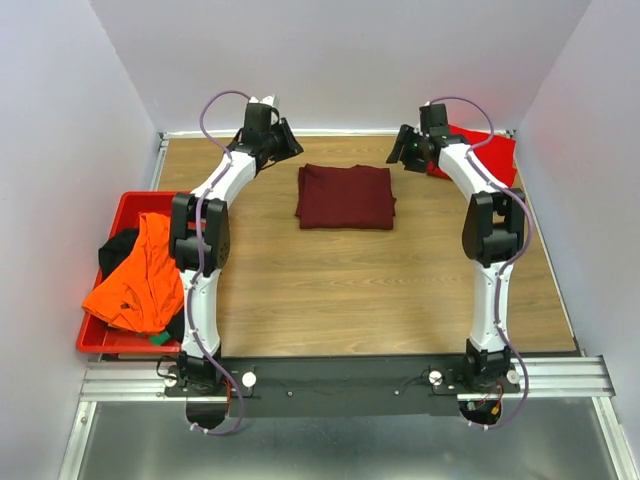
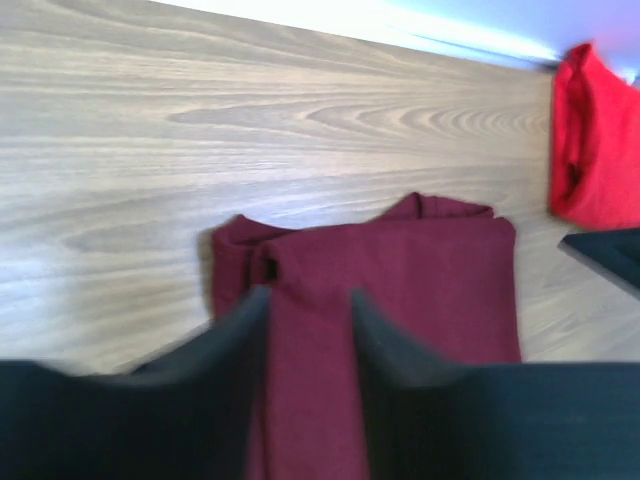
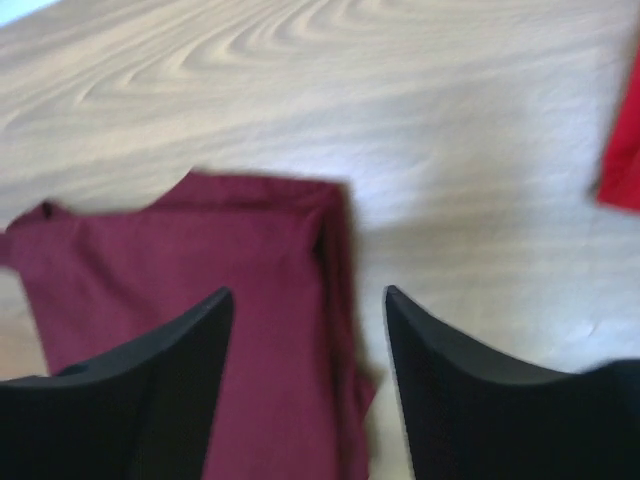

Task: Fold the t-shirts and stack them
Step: Fold the tshirt

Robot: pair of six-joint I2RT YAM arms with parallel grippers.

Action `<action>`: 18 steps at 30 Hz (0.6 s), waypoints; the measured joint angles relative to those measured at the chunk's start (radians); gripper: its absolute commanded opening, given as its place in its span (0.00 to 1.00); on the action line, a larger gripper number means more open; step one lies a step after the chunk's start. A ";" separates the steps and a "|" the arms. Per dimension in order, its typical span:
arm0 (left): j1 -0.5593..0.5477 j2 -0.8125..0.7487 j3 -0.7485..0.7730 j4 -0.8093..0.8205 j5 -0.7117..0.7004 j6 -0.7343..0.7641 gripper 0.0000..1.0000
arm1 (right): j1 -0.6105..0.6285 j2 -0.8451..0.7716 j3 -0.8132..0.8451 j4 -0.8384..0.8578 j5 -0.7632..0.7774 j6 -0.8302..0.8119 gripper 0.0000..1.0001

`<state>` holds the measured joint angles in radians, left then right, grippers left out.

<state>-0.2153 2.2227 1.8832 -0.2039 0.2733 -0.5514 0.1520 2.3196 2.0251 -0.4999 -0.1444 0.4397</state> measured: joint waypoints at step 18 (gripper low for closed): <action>-0.087 0.111 0.067 0.008 -0.051 -0.006 0.00 | 0.139 -0.083 -0.190 0.056 0.024 -0.016 0.55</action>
<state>-0.3019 2.3333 1.9503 -0.1959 0.2226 -0.5571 0.2913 2.2368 1.8347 -0.4435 -0.1204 0.4240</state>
